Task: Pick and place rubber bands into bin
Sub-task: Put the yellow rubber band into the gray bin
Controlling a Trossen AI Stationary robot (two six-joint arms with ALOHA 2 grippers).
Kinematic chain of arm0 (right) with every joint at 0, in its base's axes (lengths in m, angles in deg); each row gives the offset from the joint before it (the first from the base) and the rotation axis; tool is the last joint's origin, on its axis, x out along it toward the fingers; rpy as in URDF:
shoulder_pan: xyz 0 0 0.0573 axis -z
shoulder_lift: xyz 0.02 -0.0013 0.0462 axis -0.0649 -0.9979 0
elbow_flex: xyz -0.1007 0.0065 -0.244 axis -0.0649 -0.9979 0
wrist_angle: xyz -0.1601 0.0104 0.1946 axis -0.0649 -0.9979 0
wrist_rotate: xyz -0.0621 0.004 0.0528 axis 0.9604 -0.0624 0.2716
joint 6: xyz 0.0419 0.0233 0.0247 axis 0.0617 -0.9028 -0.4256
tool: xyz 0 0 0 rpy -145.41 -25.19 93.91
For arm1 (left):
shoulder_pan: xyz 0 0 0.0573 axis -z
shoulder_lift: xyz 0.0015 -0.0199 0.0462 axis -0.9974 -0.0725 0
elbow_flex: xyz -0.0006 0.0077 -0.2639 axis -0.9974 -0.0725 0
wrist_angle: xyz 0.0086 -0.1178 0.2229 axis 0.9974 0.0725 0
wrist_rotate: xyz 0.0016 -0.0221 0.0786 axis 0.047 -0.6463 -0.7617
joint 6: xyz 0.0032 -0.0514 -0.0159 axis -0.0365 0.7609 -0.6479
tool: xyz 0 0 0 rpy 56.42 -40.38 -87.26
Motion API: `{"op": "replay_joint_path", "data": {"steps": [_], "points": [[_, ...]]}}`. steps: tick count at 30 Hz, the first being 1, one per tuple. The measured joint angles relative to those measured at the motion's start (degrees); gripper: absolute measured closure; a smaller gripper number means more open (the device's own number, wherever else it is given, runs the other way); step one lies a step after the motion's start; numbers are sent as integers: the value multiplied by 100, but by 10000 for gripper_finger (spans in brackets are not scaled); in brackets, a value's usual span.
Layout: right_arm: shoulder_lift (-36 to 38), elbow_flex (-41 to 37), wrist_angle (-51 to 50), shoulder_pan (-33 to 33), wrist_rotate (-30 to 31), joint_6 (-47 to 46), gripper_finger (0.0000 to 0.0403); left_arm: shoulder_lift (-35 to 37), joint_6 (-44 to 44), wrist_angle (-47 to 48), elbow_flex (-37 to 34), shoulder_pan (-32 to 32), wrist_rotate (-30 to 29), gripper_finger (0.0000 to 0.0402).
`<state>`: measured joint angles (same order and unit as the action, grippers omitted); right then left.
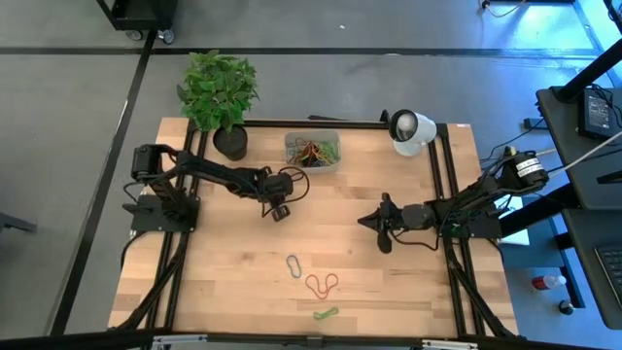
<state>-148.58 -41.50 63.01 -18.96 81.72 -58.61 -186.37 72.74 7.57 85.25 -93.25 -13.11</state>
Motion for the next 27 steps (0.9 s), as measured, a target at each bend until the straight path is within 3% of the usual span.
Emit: {"op": "replay_joint_path", "data": {"steps": [4,12,16,22,27], "points": [[0,0,-2,0,-1,13,392,-12,-181,169,187,100,-75,399],[0,2,-7,0,-2,34,392,-46,-1309,1188,1371,404,-2,399],[0,2,-9,1,-2,31,392,-40,-1708,1164,1927,459,-28,401],[0,2,-11,0,-4,32,392,-38,-2642,1136,2803,331,-644,400],[0,2,-11,2,-2,32,392,-26,-2456,1134,3325,19,-872,400]]}}
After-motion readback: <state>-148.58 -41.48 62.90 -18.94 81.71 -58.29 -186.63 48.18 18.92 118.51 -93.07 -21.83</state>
